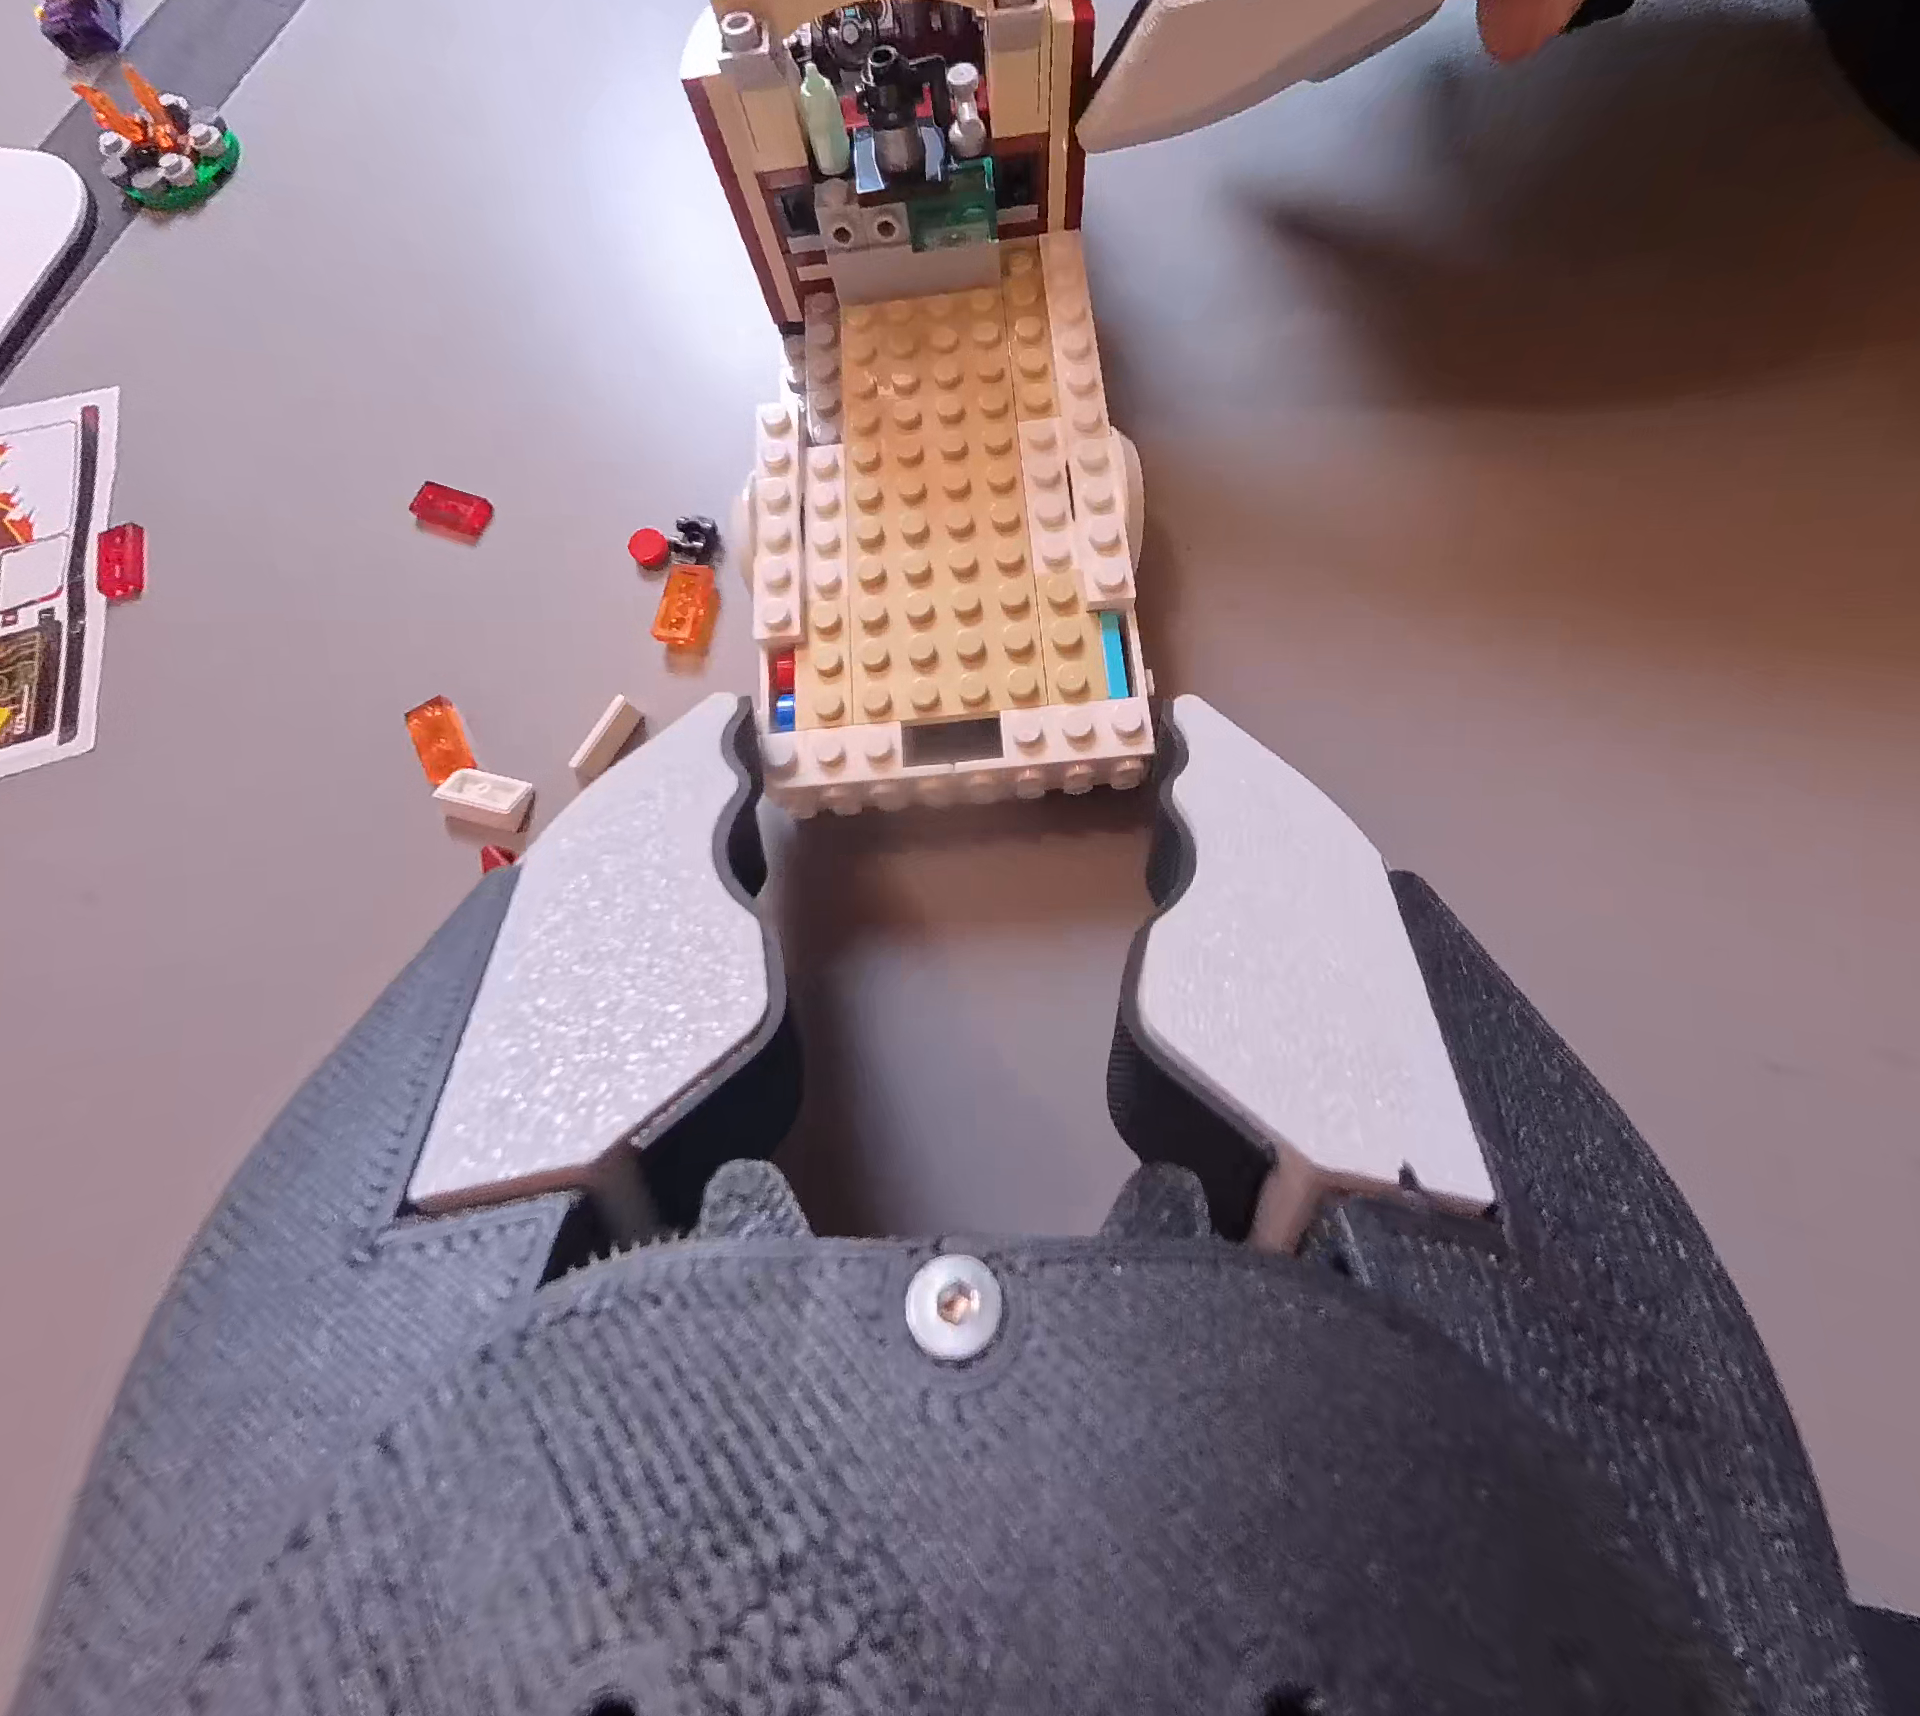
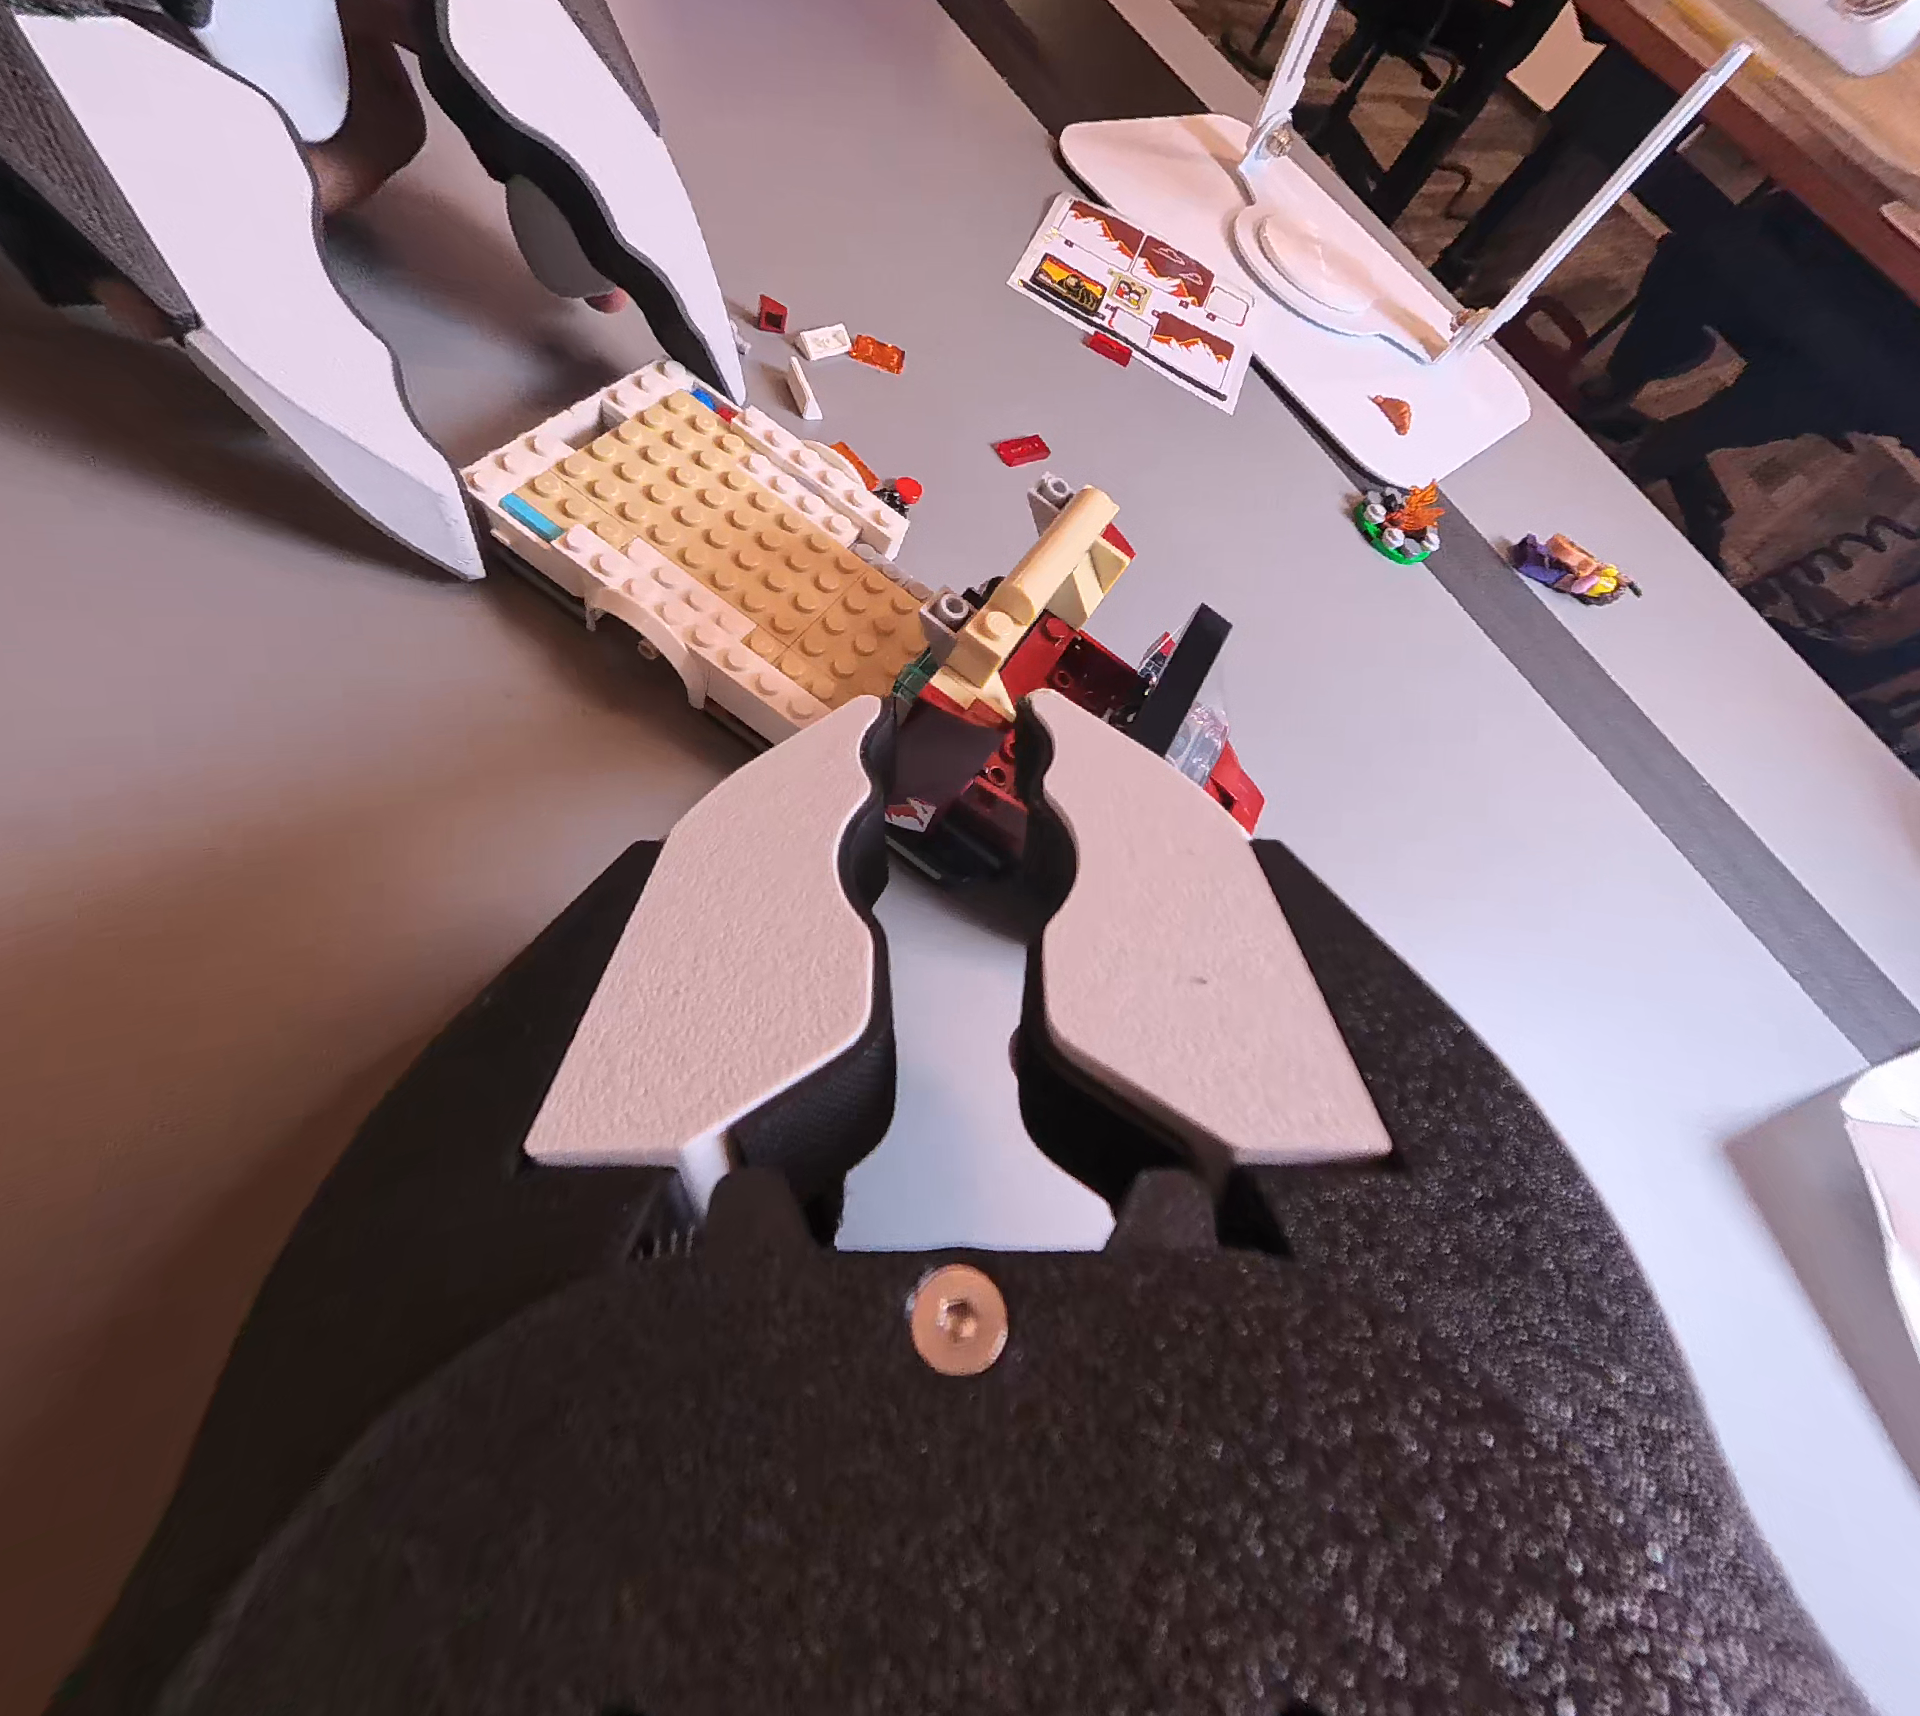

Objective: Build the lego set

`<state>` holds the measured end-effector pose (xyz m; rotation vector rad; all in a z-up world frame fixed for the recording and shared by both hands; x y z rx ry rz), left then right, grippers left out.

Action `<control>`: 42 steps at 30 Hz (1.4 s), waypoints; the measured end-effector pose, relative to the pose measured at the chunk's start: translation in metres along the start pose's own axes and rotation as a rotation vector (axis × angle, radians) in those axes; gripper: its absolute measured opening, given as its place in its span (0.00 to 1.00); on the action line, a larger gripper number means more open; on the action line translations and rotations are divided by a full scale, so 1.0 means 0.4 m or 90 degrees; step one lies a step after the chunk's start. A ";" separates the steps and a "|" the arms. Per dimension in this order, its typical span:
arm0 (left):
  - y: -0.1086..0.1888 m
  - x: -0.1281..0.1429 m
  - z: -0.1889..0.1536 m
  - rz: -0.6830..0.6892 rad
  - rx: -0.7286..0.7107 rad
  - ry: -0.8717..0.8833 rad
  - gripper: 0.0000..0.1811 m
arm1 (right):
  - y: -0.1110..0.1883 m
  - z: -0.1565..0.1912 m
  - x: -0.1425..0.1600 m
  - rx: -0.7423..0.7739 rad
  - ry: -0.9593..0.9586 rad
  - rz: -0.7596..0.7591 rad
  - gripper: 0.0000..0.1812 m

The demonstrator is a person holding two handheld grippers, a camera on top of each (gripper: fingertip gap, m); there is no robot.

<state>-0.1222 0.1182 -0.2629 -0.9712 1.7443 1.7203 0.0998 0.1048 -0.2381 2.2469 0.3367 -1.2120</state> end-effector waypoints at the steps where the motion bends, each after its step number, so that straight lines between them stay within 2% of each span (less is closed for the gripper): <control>1: 0.001 0.001 0.001 -0.002 0.001 0.000 0.40 | 0.000 0.000 0.001 -0.002 -0.006 -0.002 0.12; 8: 0.022 0.019 0.010 -0.010 0.009 -0.003 0.40 | 0.013 0.005 0.001 -0.029 -0.043 -0.022 0.18; 13: 0.029 0.024 0.003 -0.015 -0.001 -0.014 0.40 | 0.036 -0.007 -0.014 -0.020 -0.074 -0.072 0.21; 15: 0.038 0.021 0.000 -0.048 0.006 -0.015 0.46 | 0.049 -0.021 -0.027 -0.006 -0.099 -0.108 0.21; 17: 0.064 0.014 0.003 -0.125 0.016 0.002 0.47 | 0.062 -0.035 -0.042 0.011 -0.125 -0.144 0.21; 20: 0.130 -0.002 0.020 -0.265 -0.043 -0.017 0.35 | 0.069 -0.048 -0.051 0.027 -0.151 -0.168 0.20; 21: 0.155 -0.008 0.024 -0.310 -0.070 -0.023 0.26 | 0.068 -0.051 -0.051 0.031 -0.158 -0.171 0.19; 23: 0.203 -0.019 0.031 -0.377 -0.125 -0.023 0.03 | 0.065 -0.057 -0.049 0.044 -0.169 -0.169 0.16; 24: 0.220 -0.025 0.034 -0.399 -0.144 -0.023 0.00 | 0.065 -0.060 -0.050 0.052 -0.176 -0.170 0.14; 28: 0.255 -0.051 0.054 -0.428 -0.240 -0.002 0.00 | 0.080 -0.068 -0.052 0.089 -0.187 -0.189 0.00; 35: 0.263 -0.118 0.090 -0.443 -0.360 -0.007 0.00 | 0.104 -0.087 -0.054 0.125 -0.217 -0.217 0.00; 42: 0.295 -0.290 0.238 -0.478 -0.441 0.009 0.00 | 0.096 -0.062 -0.048 0.081 -0.195 -0.226 0.00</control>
Point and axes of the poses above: each gripper's, where its closed fingertips meet, y back along the fingers, x out of its underside, z = x × y across the jaws, the point moved 10 cm from there along y, back along the fingers, and after that the axes turned 15 degrees about x, right-handed, at the moved point
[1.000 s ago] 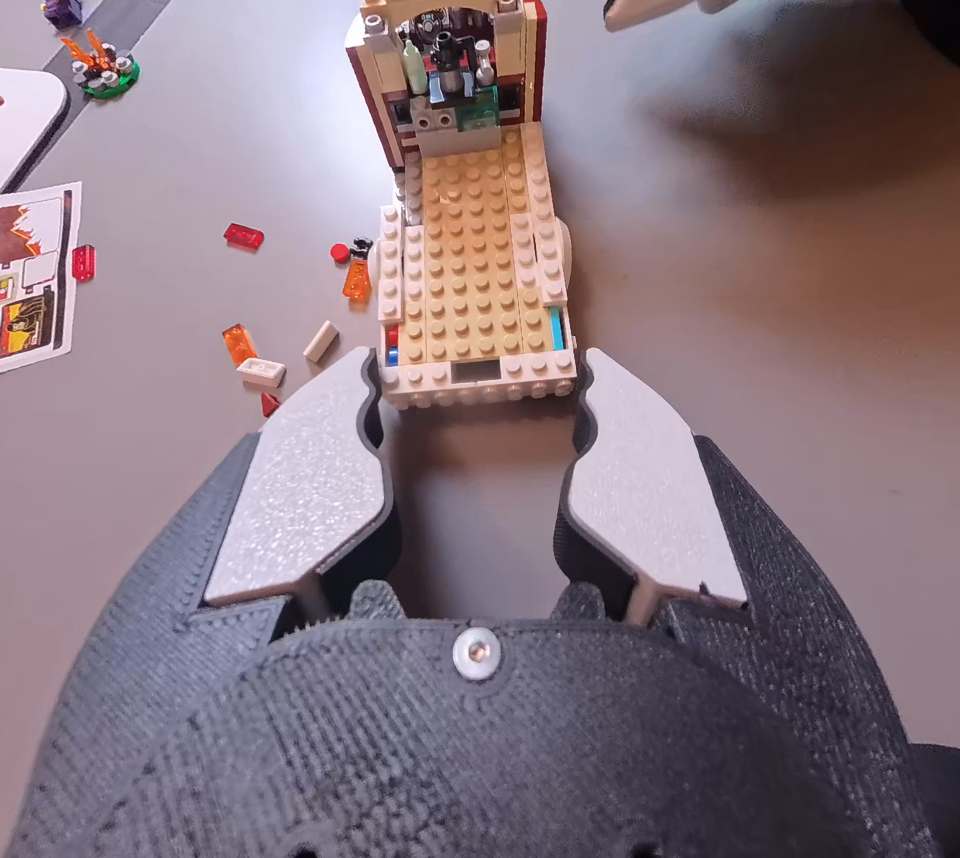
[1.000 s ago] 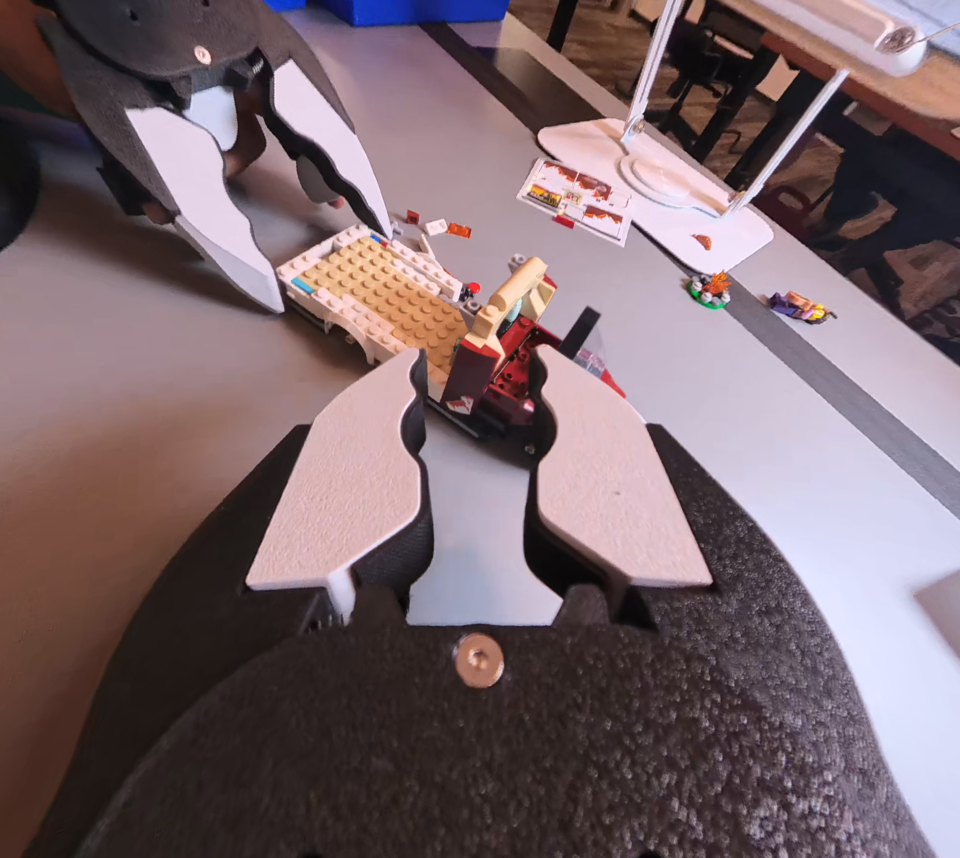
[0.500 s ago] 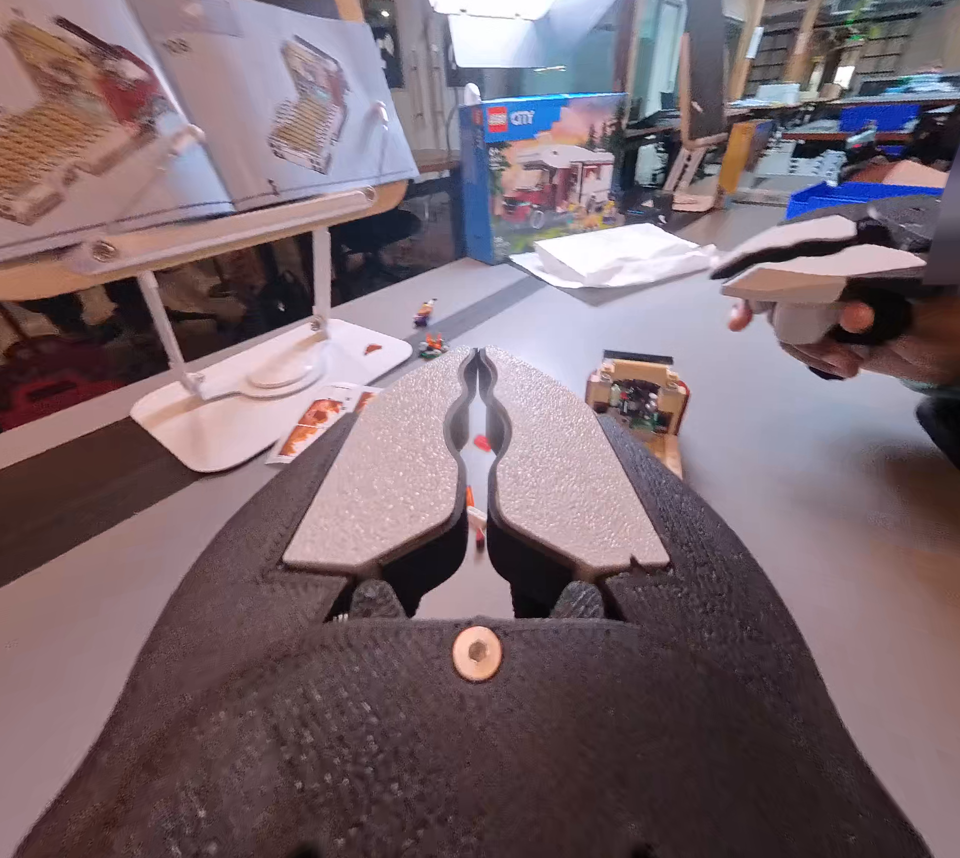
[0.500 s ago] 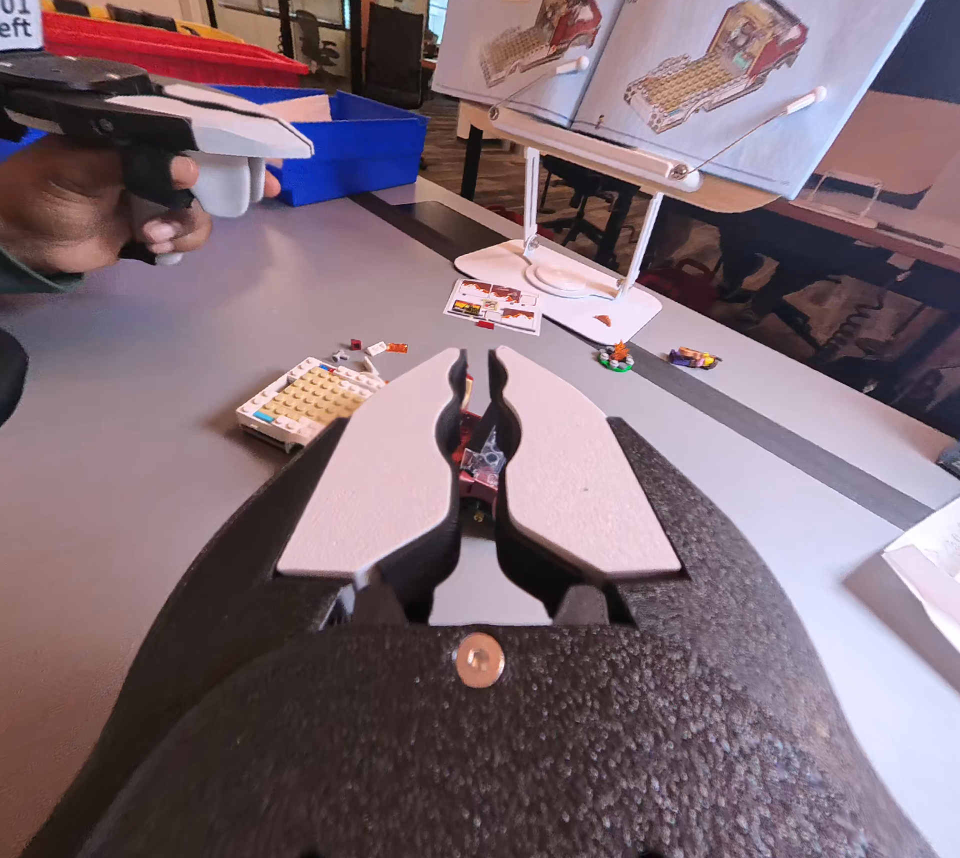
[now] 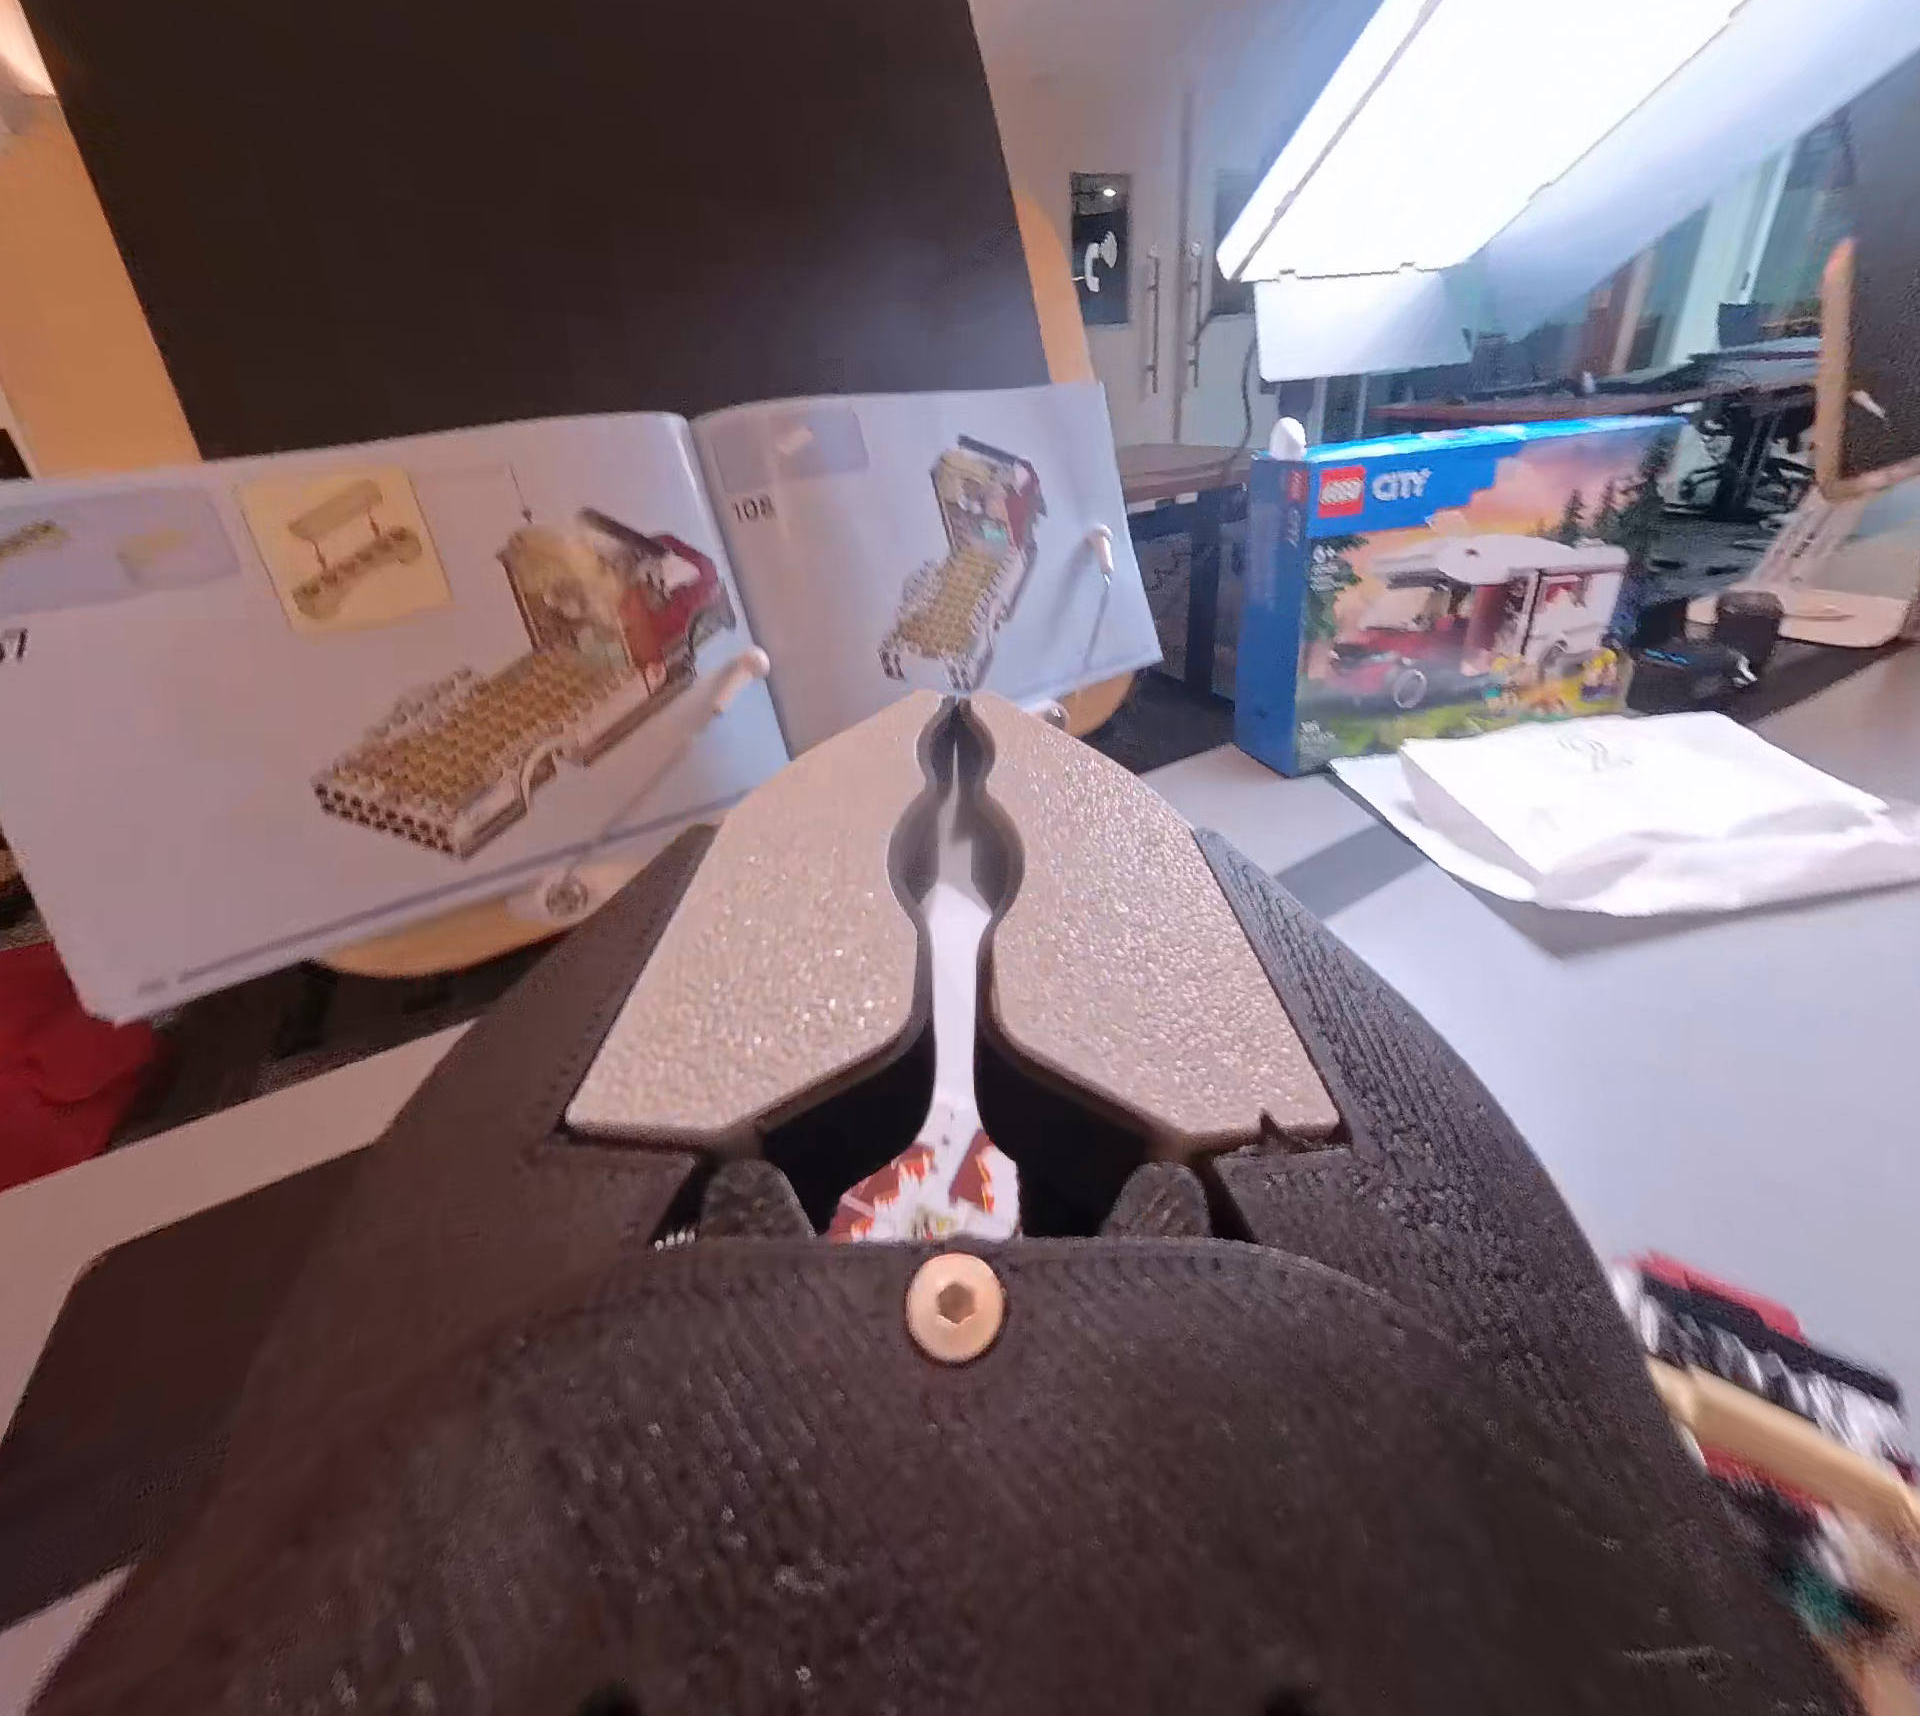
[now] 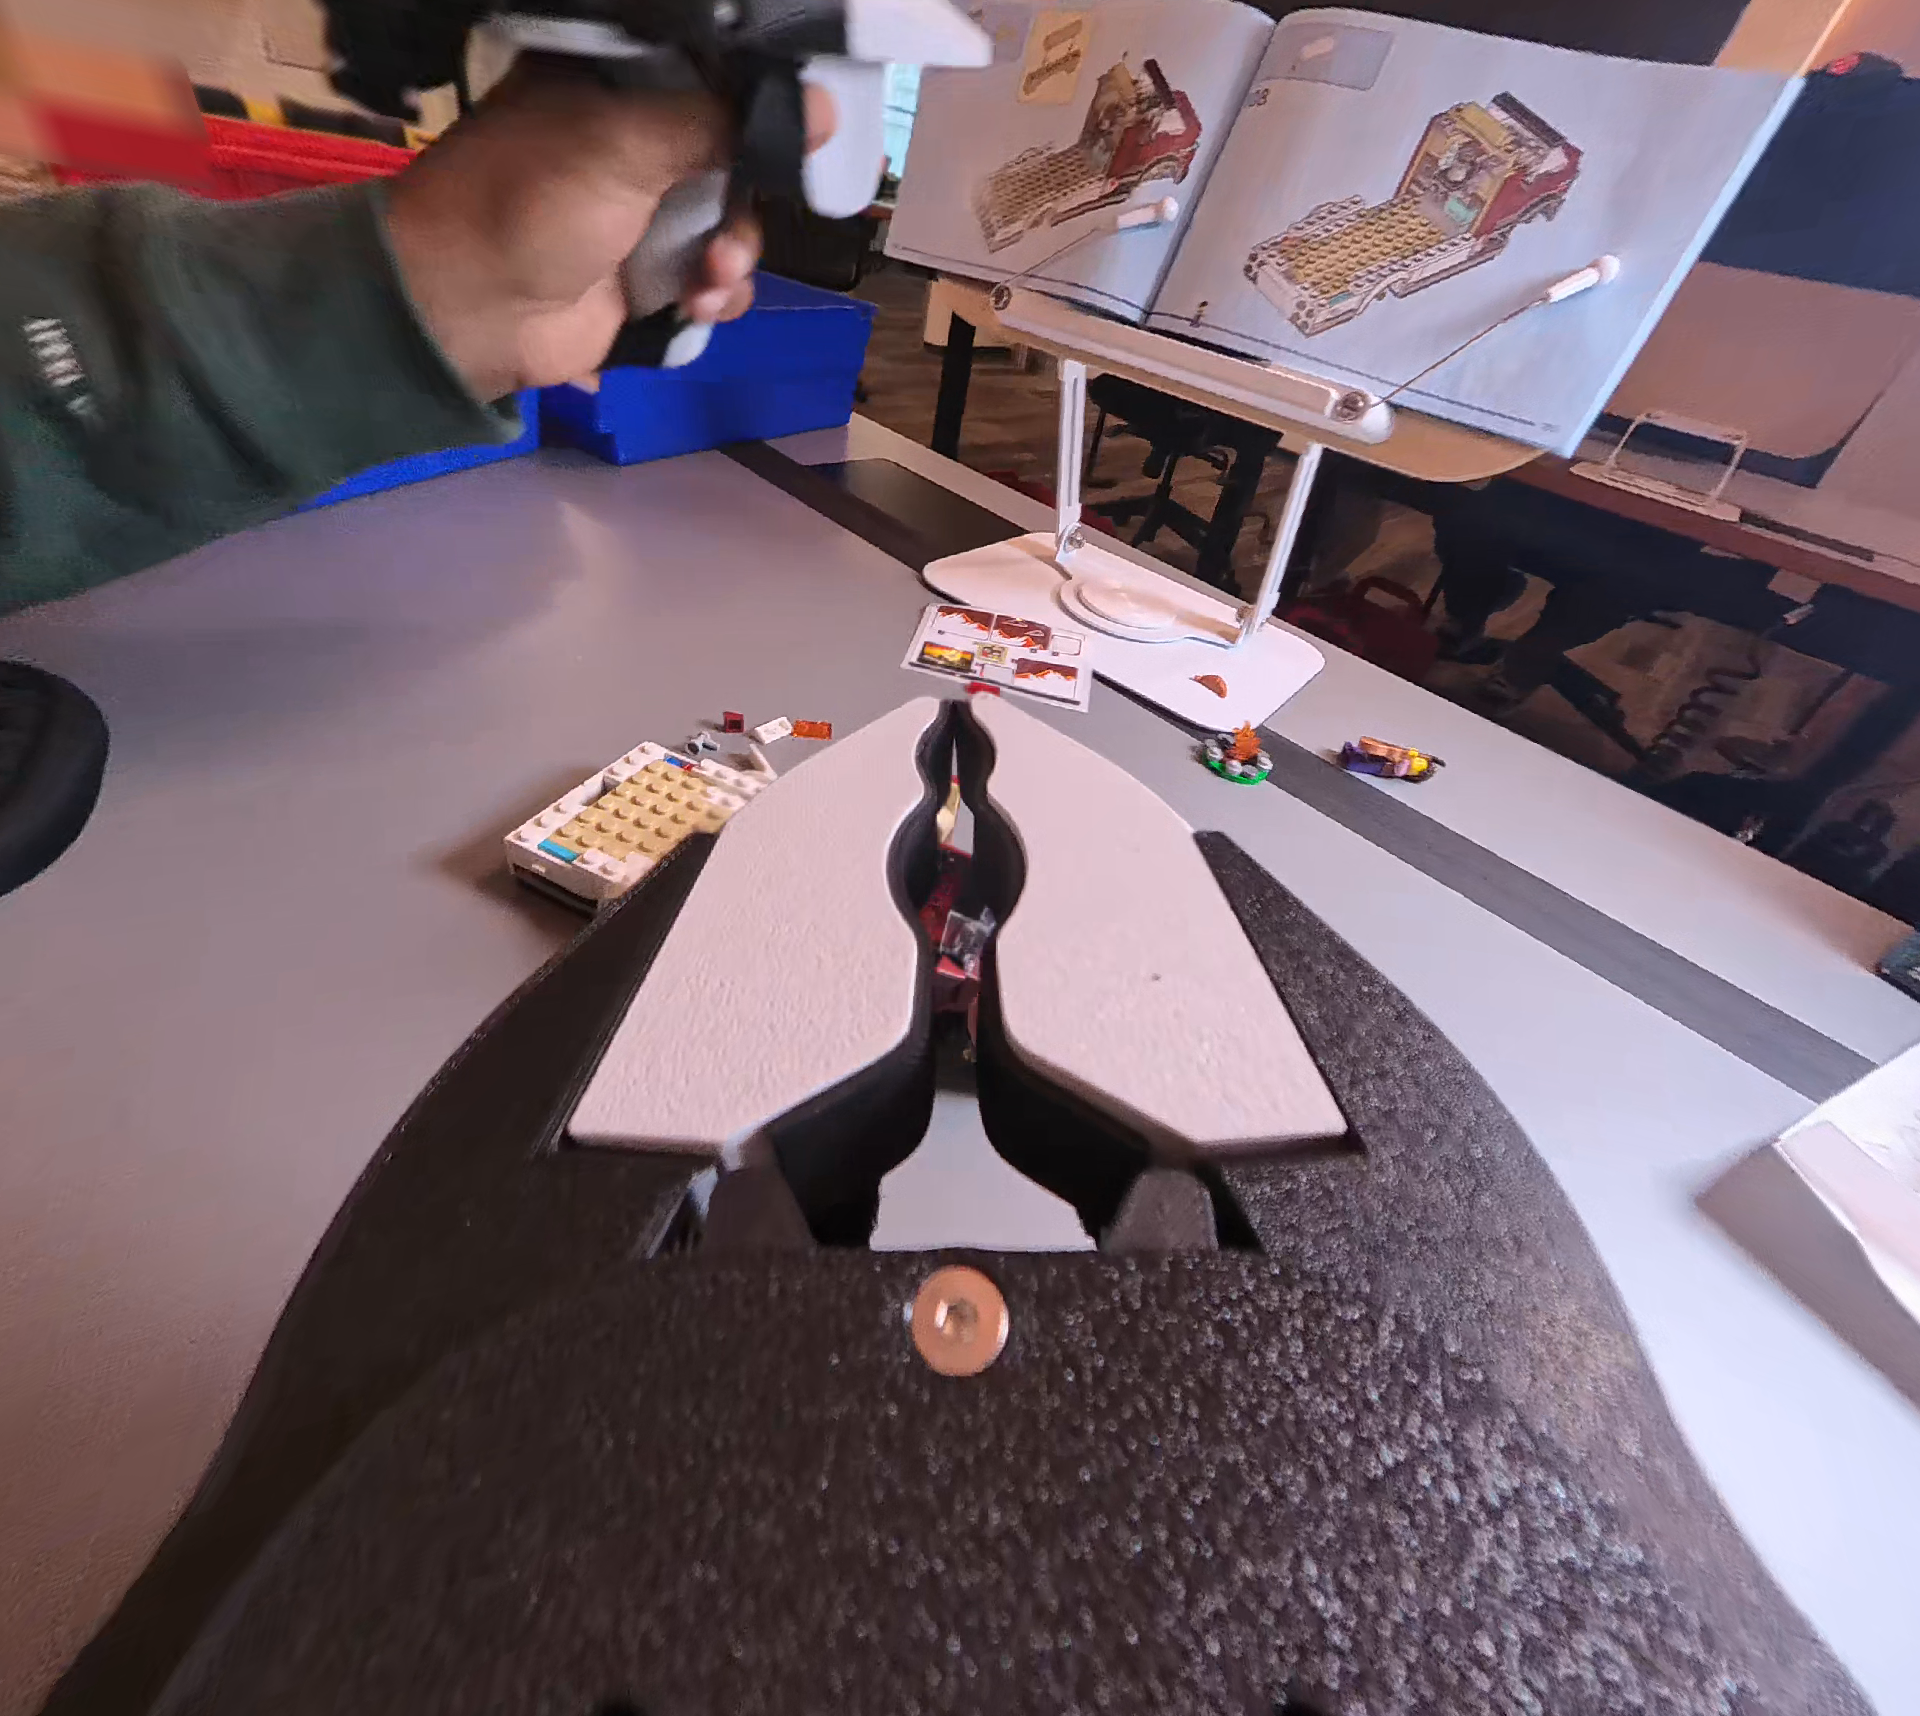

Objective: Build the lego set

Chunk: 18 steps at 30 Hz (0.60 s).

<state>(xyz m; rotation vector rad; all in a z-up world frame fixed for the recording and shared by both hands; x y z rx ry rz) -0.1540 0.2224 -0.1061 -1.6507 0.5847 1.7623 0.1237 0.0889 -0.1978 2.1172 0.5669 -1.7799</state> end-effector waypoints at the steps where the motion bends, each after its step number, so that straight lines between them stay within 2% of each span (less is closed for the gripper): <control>1: -0.032 -0.014 0.015 -0.004 -0.009 0.001 0.00 | 0.001 0.006 0.001 -0.007 0.009 -0.001 0.00; 6: -0.190 -0.048 0.090 0.008 -0.063 -0.019 0.00 | 0.012 0.028 0.000 -0.035 0.051 -0.014 0.00; 9: -0.253 -0.048 0.123 0.026 -0.084 -0.023 0.00 | 0.017 0.029 0.000 -0.040 0.067 -0.017 0.00; 18: -0.303 -0.025 0.164 0.052 -0.102 -0.031 0.00 | 0.011 0.010 0.007 -0.052 0.006 0.002 0.00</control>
Point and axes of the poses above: each gripper's, where its closed fingertips meet, y back along the fingers, x out of its underside, z = x × y across the jaws, the point moved 10 cm from there along y, back along the fingers, and after that the axes turned 15 degrees about x, right-handed, at the moved point
